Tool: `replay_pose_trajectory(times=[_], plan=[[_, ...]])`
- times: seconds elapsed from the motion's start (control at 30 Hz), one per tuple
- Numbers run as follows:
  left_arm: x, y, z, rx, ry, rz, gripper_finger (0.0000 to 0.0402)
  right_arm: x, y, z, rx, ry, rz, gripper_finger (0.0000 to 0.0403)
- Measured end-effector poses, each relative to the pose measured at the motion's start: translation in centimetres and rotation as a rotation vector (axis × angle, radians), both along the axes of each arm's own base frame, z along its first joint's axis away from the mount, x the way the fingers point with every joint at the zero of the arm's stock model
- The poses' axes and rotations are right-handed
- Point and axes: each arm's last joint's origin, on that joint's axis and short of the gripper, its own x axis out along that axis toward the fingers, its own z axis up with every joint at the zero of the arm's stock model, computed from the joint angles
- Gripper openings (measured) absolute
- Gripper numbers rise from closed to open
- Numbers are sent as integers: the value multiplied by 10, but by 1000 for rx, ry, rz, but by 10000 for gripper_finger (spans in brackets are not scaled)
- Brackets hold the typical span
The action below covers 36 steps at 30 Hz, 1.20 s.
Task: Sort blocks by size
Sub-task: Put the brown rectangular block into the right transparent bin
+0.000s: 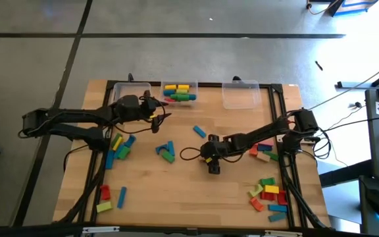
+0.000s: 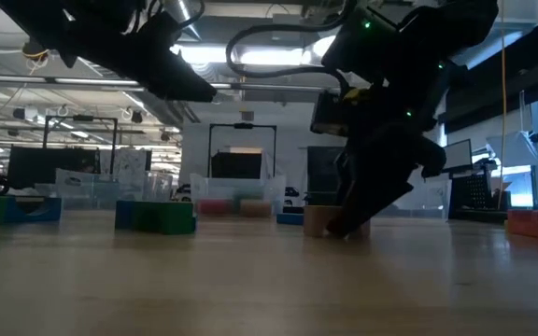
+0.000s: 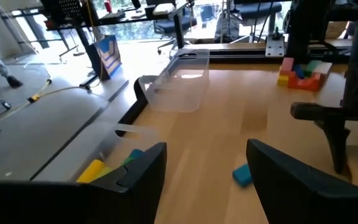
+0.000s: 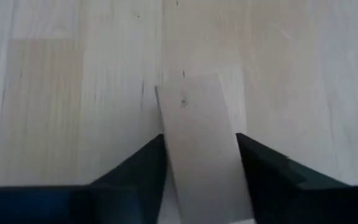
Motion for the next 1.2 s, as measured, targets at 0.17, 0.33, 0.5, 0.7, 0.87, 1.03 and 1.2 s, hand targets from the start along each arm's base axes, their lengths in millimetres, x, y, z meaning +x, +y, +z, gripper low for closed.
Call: replay_pose_trajectory(times=[0.17, 0.33, 0.5, 0.7, 0.87, 1.03, 1.2], plan=[[0, 0, 0, 0, 0, 0, 217, -4, -1, 7, -12, 3, -13, 130], [0, 0, 0, -2, -4, 1, 217, -14, -4, 25, -48, 7, -59, 130], [0, 0, 0, -9, 2, 2, 217, -27, -12, 55, -98, -26, -118, 131], [0, 0, -1, -4, 11, 1, 217, -47, -43, 89, -187, -72, -269, 132], [-1, 0, -4, -46, 28, 11, 217, -66, -79, 107, -223, -57, -403, 134], [-1, 0, -5, -38, 37, 8, 217, -81, -121, 112, -262, -24, -573, 134], [-1, 0, -5, -38, 37, 8, 217, -95, -165, 109, -271, 15, -731, 135]])
